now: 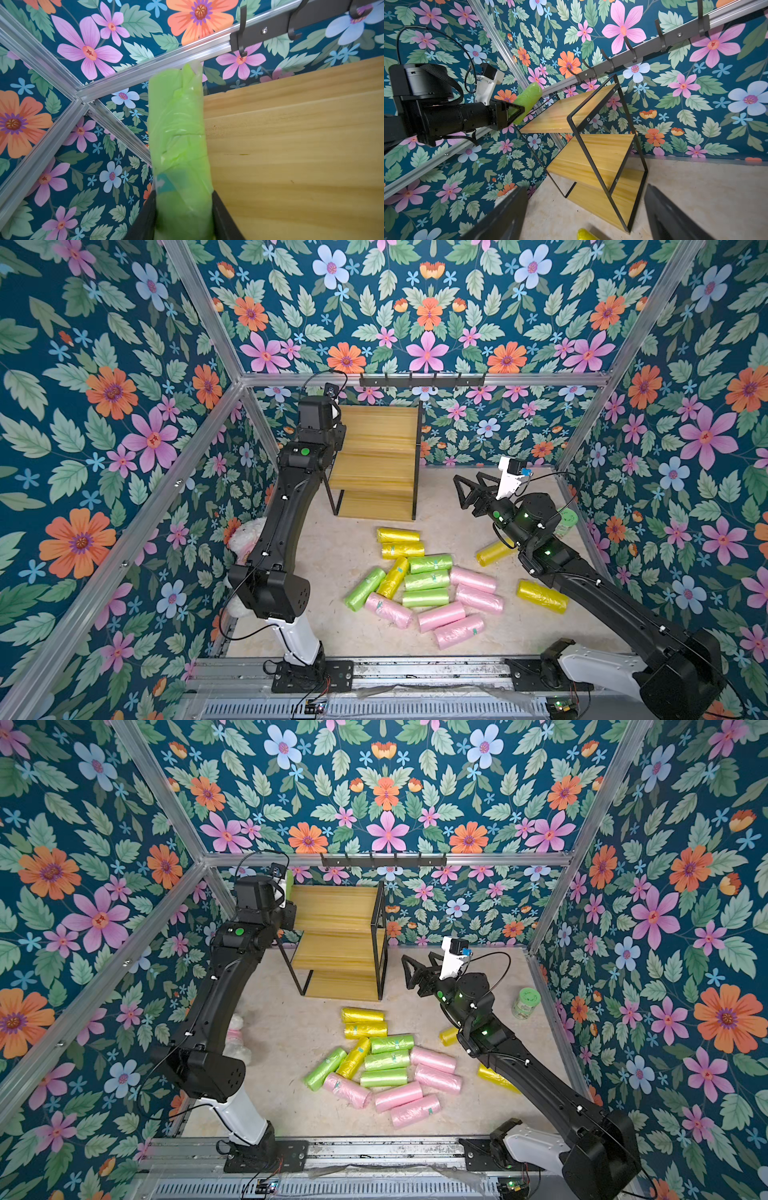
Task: Sort the rolls of trash bags by color and place them on the shelf
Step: Place the roll of trash bags on the shelf.
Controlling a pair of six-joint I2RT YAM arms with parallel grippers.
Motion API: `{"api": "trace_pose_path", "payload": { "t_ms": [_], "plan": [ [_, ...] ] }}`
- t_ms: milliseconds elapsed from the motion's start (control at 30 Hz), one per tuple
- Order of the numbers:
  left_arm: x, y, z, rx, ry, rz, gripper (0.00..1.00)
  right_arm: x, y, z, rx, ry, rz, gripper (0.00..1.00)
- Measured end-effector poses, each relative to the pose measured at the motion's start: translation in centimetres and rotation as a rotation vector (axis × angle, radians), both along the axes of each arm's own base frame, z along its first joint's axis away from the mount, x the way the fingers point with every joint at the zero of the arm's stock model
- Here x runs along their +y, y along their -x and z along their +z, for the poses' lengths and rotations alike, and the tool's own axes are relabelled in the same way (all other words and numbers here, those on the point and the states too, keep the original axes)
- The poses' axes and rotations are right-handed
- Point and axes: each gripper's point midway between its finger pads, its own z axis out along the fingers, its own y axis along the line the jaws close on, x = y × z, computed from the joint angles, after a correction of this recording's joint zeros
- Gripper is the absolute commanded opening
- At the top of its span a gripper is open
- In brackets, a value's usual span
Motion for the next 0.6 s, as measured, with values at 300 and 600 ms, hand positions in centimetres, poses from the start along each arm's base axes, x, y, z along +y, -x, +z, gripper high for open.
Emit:
{"api": "trace_pose_path", "payload": {
  "t_ms": [300,600],
  "plan": [
    [0.5,-2.1,-1.0,0.04,-0.092,-0.011,0.38,-0.1,-0.2,-0.9,0.015,0.009,-0.011,0.92],
    [0.5,-3.1,-2.2,0.065,-0.113,-0.038,0.47,-1.0,-0.5,-3.1,0.054,0.029,-0.039,0.92]
  ]
}}
